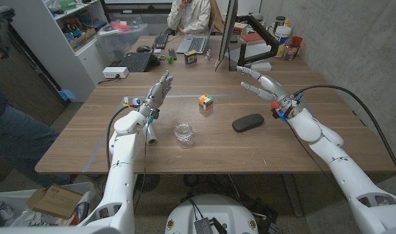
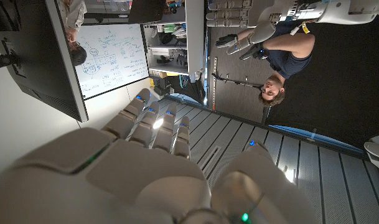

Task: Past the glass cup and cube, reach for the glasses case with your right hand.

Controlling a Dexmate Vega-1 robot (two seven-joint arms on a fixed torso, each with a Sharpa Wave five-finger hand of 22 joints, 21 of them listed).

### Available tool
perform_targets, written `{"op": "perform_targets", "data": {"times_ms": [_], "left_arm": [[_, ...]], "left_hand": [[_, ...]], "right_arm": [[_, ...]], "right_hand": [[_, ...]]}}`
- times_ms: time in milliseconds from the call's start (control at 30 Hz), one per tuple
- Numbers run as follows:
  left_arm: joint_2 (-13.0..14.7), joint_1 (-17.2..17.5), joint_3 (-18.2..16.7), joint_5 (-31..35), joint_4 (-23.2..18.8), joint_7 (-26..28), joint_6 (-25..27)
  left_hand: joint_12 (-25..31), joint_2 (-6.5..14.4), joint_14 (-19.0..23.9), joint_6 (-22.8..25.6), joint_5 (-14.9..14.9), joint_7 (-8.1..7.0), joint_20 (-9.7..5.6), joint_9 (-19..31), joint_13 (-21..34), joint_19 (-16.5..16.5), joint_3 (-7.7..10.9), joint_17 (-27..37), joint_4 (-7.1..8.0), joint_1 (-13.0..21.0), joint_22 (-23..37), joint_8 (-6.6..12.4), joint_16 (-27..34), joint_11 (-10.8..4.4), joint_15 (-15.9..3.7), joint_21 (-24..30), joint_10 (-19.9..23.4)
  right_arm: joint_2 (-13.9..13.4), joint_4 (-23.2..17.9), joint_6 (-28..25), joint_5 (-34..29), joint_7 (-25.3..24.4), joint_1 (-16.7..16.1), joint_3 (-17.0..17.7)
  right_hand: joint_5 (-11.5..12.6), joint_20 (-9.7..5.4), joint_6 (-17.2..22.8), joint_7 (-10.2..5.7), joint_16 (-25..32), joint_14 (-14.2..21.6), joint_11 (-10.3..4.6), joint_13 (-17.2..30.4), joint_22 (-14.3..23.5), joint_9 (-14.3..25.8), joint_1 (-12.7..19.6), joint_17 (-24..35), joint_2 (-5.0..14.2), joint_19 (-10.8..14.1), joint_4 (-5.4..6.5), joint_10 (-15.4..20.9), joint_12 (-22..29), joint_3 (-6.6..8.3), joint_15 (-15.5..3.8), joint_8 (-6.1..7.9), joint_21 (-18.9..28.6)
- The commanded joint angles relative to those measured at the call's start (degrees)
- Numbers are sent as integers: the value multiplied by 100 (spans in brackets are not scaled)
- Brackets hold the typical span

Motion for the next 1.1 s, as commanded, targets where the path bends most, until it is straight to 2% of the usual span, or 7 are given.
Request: {"op": "perform_targets", "data": {"times_ms": [33, 233, 867, 1100], "left_arm": [[-13, 27, -20, -43, -30, 6, 15], [-2, 37, -24, -43, -58, 4, 42], [43, 62, -37, -54, -98, -5, 60], [46, 51, -30, -49, -68, -7, 54]], "left_hand": [[26, 61, -47, 51, -15, 10, -18, 10, 21, -202, -28, 25, 9, 30, 30, 9, 37, 30, 16, 24, -15], [25, 64, -49, 47, -18, 9, -13, 10, 21, -209, -33, 25, 10, 33, 30, 7, 36, 11, 17, 22, -18], [24, 72, -51, 52, -24, 9, 4, 10, 21, -212, -47, 25, 11, 39, 30, 9, 35, 2, 16, 21, -19], [22, 77, -61, 47, -28, -3, 22, 10, 21, -220, -55, 25, 13, 43, 30, 7, 32, 46, 71, 19, -26]], "right_arm": [[-215, -159, -170, -262, -197, -40, -130], [-306, -295, -259, -551, -384, -65, -181], [-493, -440, -493, -746, -576, -58, -431], [-575, -509, -624, -906, -703, -71, -504]], "right_hand": [[53, -275, -52, 0, -19, -28, -61, 16, 10, 15, 49, 14, 19, -22, -8, 6, -40, -6, -255, -31, -9], [68, -272, -62, 0, -20, -36, -53, 17, 11, 16, 55, 15, 35, -36, -7, -11, -49, -6, -251, -31, -18], [106, -252, -60, 0, -17, -44, -33, 20, 13, 18, 70, 17, 74, -59, -8, -18, -59, -8, -230, -17, -35], [122, -235, -12, -76, -14, -43, -47, 21, 14, 18, 87, 17, 92, -71, -14, -22, -64, -7, -218, 5, -42]]}}
